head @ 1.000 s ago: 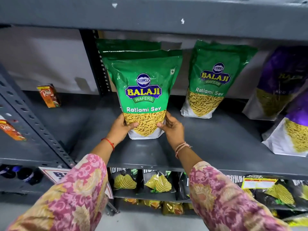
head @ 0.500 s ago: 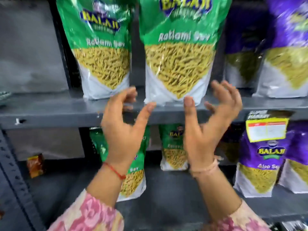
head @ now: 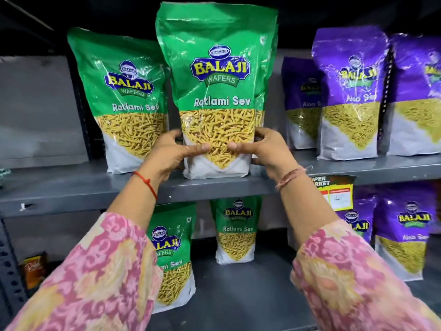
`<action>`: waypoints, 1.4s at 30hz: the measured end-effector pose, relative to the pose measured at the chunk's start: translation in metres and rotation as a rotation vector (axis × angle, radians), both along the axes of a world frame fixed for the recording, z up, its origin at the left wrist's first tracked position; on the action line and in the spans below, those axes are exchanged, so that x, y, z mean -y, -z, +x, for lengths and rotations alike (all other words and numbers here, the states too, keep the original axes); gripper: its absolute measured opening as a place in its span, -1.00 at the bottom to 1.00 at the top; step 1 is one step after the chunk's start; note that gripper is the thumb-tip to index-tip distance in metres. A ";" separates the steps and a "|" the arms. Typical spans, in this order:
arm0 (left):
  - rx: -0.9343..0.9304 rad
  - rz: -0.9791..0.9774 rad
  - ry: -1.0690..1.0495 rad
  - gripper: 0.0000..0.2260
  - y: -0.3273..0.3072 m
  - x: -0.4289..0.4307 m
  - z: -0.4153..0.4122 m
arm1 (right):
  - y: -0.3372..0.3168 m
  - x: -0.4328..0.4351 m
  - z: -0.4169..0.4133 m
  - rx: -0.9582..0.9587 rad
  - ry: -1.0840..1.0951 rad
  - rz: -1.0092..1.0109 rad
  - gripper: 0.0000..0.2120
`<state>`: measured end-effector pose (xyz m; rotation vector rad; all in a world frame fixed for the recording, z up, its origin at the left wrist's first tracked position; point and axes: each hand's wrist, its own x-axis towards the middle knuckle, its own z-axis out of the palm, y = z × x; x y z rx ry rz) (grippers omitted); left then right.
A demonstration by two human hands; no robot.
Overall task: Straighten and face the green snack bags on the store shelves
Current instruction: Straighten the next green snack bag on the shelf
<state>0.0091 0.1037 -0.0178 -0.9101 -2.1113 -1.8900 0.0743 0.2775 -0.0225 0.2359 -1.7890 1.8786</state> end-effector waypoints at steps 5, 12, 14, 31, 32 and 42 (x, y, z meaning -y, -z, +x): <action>-0.141 0.055 0.017 -0.64 -0.004 0.006 0.039 | 0.005 0.003 0.029 -0.129 0.061 0.041 -0.68; -0.194 0.103 0.060 -0.55 0.063 0.013 0.098 | 0.073 0.006 0.109 -0.235 0.152 0.076 -0.47; -0.119 0.125 0.096 -0.49 0.109 0.007 0.106 | 0.114 0.002 0.119 -0.177 0.165 0.082 -0.48; 0.399 -0.072 0.028 -0.50 0.329 -0.054 -0.021 | 0.351 -0.043 -0.025 0.311 0.214 0.003 -0.43; 0.404 -0.082 0.026 -0.50 0.333 -0.054 -0.024 | 0.355 -0.044 -0.029 0.310 0.203 0.008 -0.43; 0.382 -0.354 -0.002 -0.27 0.334 -0.032 -0.024 | 0.356 -0.038 -0.019 0.288 0.302 0.098 0.08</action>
